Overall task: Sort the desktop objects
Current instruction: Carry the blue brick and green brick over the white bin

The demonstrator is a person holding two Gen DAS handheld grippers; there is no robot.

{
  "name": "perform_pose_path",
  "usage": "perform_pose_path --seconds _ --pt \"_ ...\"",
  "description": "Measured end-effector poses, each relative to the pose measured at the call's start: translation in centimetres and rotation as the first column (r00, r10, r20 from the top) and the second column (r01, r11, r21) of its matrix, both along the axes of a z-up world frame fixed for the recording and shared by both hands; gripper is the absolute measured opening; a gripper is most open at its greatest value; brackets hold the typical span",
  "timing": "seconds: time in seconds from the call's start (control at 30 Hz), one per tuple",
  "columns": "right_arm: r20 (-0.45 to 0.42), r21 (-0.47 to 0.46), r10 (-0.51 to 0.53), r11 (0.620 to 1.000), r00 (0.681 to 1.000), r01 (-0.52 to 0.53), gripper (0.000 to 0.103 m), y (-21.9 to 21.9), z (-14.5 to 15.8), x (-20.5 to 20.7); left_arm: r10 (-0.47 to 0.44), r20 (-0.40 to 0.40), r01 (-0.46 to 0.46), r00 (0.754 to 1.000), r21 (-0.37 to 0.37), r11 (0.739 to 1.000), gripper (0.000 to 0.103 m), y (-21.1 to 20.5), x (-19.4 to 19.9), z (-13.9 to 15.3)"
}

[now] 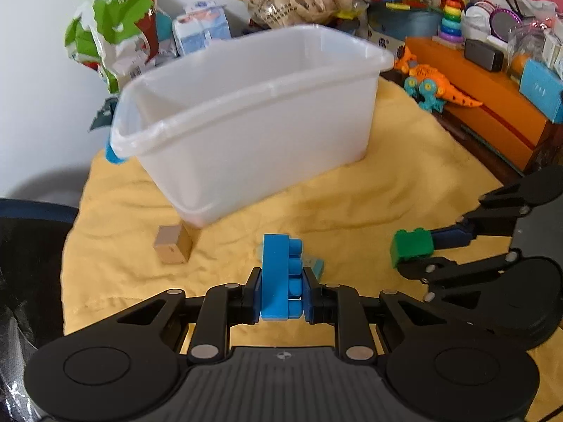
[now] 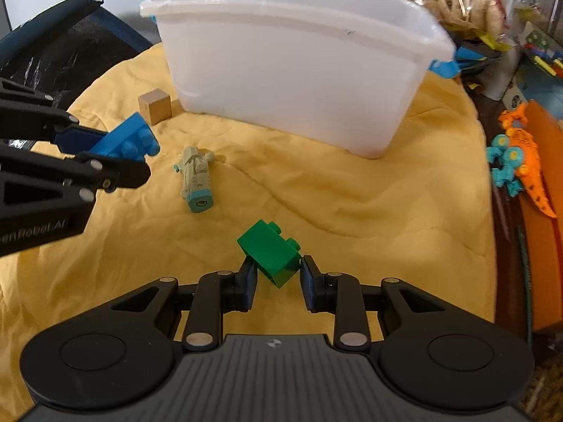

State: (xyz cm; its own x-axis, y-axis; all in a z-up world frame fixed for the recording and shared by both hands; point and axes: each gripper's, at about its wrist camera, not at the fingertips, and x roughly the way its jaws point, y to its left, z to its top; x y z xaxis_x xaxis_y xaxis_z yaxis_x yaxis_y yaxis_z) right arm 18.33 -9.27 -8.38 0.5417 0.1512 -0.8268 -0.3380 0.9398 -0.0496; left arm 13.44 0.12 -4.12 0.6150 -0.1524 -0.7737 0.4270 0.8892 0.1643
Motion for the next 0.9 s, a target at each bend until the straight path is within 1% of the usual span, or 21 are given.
perform_pose_path --seconds 0.17,0.3,0.4,0.57,0.9 --pt "0.051 -0.006 0.006 1.000 0.999 -0.006 0.030 0.3 2.2 -0.4 0.010 0.054 -0.010 0.999 -0.004 1.000 0.025 0.0 -0.2 2.1" --pt "0.083 0.002 0.038 0.999 0.996 -0.039 0.030 0.8 3.9 -0.4 0.032 0.067 -0.029 0.997 -0.037 0.999 0.025 0.2 -0.1 3.9" --pt "0.109 -0.003 0.050 0.999 0.993 -0.050 0.030 1.3 4.8 -0.3 0.035 0.109 -0.031 0.993 -0.033 0.999 0.025 0.1 -0.2 5.2" --pt "0.152 0.001 0.052 0.999 0.987 -0.053 0.030 1.3 6.7 -0.5 0.047 0.151 -0.042 0.987 -0.040 0.998 0.025 0.2 0.4 7.3" --pt "0.236 0.014 0.038 0.999 0.971 -0.042 0.030 1.1 10.6 2.0 0.074 0.216 -0.066 0.974 -0.041 0.997 0.025 0.3 3.1 10.7"
